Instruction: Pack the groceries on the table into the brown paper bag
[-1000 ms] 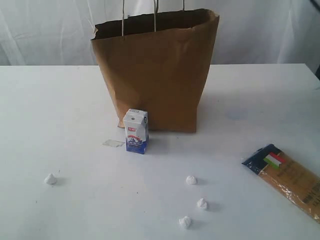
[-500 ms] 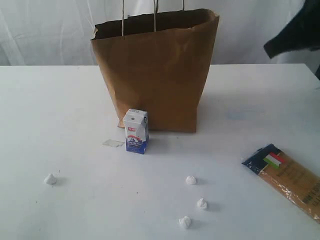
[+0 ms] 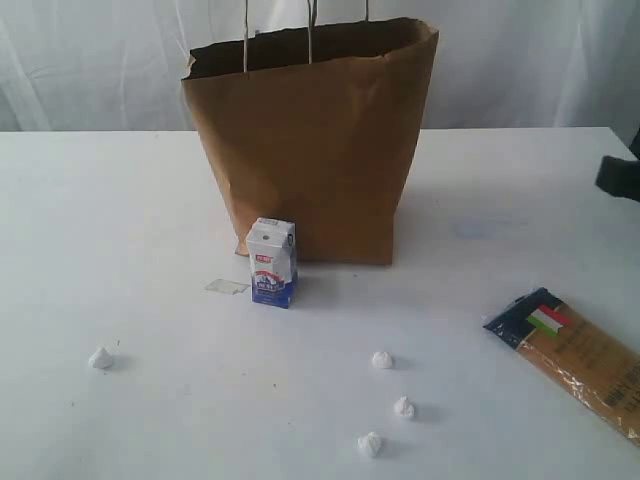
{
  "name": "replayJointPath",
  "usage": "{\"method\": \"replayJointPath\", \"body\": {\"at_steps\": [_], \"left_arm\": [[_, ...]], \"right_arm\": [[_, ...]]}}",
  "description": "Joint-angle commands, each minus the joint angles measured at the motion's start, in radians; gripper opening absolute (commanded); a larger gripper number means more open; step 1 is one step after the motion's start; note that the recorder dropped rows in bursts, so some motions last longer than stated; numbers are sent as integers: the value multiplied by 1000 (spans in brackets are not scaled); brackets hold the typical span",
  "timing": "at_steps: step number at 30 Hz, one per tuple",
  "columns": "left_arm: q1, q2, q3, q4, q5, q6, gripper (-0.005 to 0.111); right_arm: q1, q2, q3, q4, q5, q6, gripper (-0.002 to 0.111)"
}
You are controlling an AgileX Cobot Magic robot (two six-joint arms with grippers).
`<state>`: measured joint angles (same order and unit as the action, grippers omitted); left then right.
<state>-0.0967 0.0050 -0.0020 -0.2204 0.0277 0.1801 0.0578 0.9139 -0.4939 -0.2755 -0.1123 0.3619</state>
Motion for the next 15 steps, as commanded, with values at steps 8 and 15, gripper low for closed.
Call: {"method": "replayJointPath", "body": {"at_steps": [8,15], "left_arm": [[-9,-5,2,-6,-4,3,0],[-9,-5,2,-6,-4,3,0]], "right_arm": [[-14,-342,52,24,112,46,0],[-39,-437,52,58,274,240,0]]}}
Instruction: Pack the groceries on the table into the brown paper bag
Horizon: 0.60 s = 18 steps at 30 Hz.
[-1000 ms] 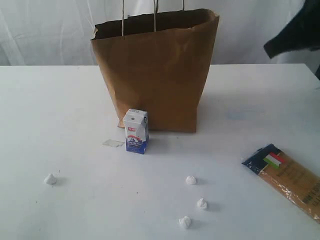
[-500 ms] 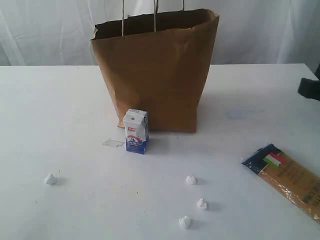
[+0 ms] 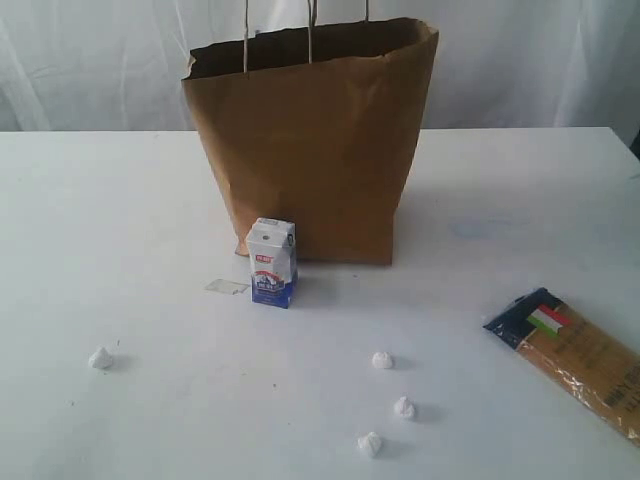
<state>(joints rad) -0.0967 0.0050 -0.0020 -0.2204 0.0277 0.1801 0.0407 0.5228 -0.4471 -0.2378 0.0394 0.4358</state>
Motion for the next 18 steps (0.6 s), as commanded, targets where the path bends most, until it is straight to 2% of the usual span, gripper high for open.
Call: {"method": "replayJointPath", "body": {"at_steps": [1,4,11,14,18], "left_arm": [[-9,-5,2,-6,-4,3,0],[-9,-5,2,-6,-4,3,0],[-6,-5,2,-6,-4,3,0],[-6,-5,2,-6,-4,3,0],[-6,-5,2,-6,-2,3,0]], "right_arm": [[-22,-58,5,14,144,184,0],[-27,-129,16,-19,182,104,0],[-141,-421,109,-73,172,-157,0],[-148,-523,182,-73,183,-181,0],[-149,-523,300,-68,281,-178,0]]}}
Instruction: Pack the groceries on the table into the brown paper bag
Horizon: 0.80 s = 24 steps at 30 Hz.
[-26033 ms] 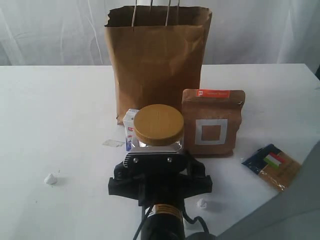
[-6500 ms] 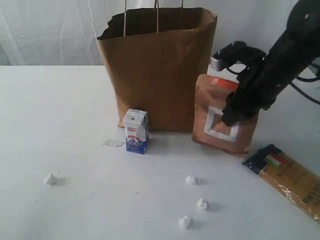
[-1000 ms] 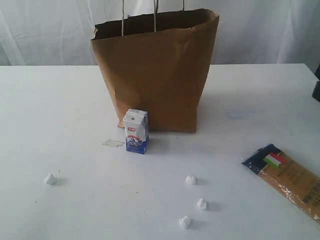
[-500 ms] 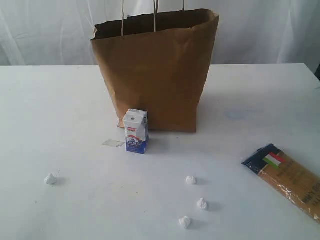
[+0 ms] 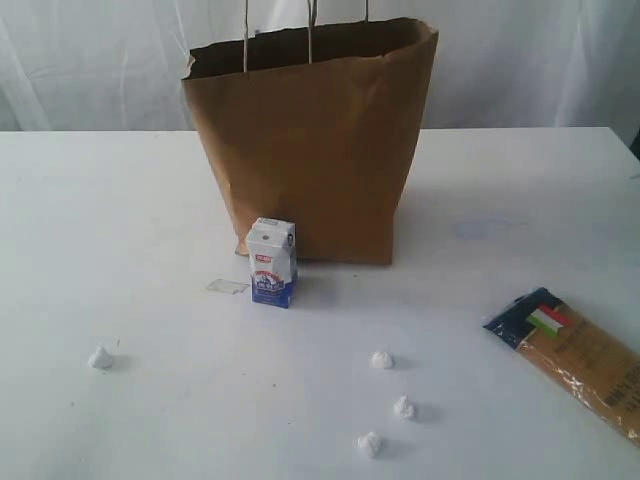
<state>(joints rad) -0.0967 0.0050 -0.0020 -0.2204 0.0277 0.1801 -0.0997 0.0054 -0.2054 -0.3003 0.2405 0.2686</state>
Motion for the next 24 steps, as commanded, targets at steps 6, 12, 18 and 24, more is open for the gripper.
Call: {"method": "replayJointPath", "body": {"at_steps": [6,12,18,24], "left_arm": [[-6,-5,2,-6,0,3,0],[-6,-5,2,-6,2,3,0],[-6,-5,2,-6,2,3,0],[-6,-5,2,-70,-150,-188,0]], "right_arm": [[-8,-5,116,-10,194,-11,0],[-8,-5,165,-10,170,-11,0],[-8,-5,165,-10,170,-27,0],[-8,-5,165,-10,170,-25,0]]}}
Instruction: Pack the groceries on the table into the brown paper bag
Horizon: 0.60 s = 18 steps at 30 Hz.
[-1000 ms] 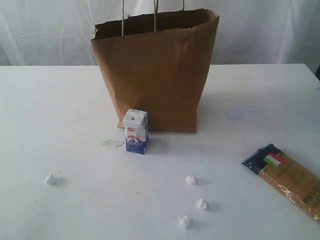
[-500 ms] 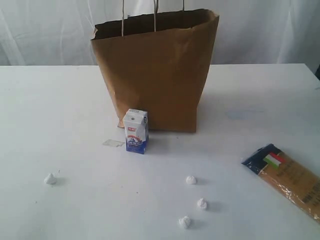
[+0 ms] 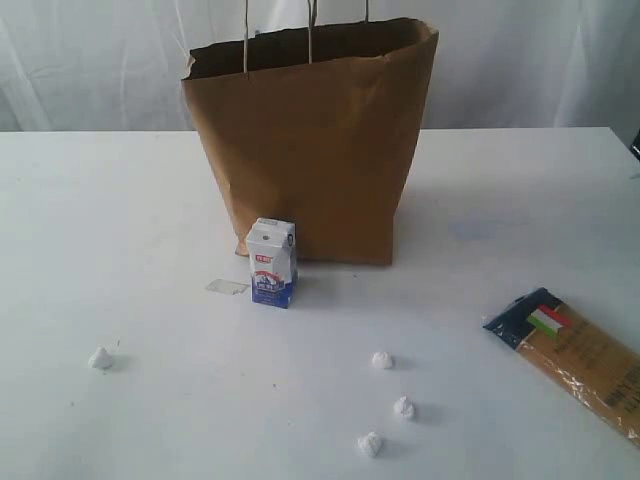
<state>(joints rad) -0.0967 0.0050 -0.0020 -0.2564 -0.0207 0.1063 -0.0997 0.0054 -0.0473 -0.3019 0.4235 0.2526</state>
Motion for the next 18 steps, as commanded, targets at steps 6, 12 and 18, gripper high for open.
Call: {"method": "replayJointPath", "body": {"at_steps": [6,12,18], "left_arm": [[-6,-5,2,-34,-419,-137,0],[-6,39,-128,-65,-852,-129,0],[-6,363,-454,205,-188,263,0]], "right_arm": [[-8,-5,7,-9,-13,-9,0],[-8,-5,7,-9,-13,-9,0],[-8,-5,7,-9,-13,-9,0]]}}
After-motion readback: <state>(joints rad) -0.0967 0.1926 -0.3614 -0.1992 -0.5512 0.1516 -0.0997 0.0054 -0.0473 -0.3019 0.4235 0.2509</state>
